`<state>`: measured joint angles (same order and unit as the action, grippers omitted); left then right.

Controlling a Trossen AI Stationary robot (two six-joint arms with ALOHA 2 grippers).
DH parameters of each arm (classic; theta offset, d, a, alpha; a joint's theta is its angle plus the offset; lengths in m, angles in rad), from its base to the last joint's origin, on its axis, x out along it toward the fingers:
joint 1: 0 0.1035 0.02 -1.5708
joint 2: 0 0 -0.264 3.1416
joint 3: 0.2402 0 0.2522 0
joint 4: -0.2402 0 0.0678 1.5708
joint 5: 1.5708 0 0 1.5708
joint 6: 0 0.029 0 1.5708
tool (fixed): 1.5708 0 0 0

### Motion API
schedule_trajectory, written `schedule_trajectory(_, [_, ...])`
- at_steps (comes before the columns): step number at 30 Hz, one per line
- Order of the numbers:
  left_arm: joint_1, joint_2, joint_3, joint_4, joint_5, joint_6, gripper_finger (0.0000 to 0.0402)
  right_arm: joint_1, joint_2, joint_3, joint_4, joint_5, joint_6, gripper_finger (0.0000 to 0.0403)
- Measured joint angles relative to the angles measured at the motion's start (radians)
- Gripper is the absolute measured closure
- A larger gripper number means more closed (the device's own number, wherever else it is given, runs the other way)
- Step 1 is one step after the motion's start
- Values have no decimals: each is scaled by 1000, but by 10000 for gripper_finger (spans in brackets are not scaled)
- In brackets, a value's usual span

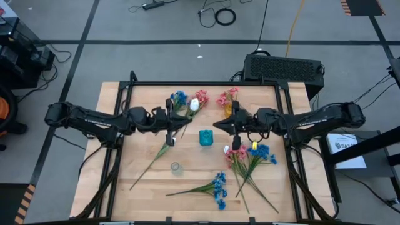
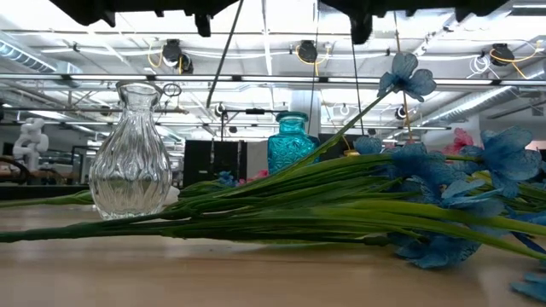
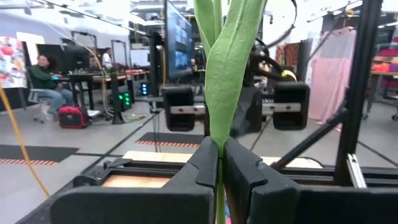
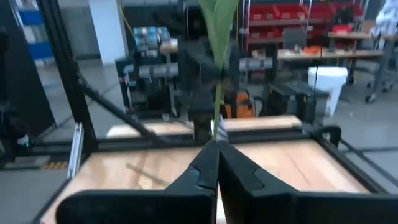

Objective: Sort flowers into vase by color
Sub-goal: Put the top white tulip into the yellow vase

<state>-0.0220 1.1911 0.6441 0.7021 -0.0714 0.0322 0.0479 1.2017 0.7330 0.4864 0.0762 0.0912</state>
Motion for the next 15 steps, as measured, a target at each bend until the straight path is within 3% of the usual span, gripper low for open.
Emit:
schedule_trajectory(7, [-28,11,0,-6,1,0,388,-5,108,0,211,-1,-25,366])
schedule_trajectory(15, [-44,42,-1,13,2,0,388,-8,200,101,221,-34,-24,278])
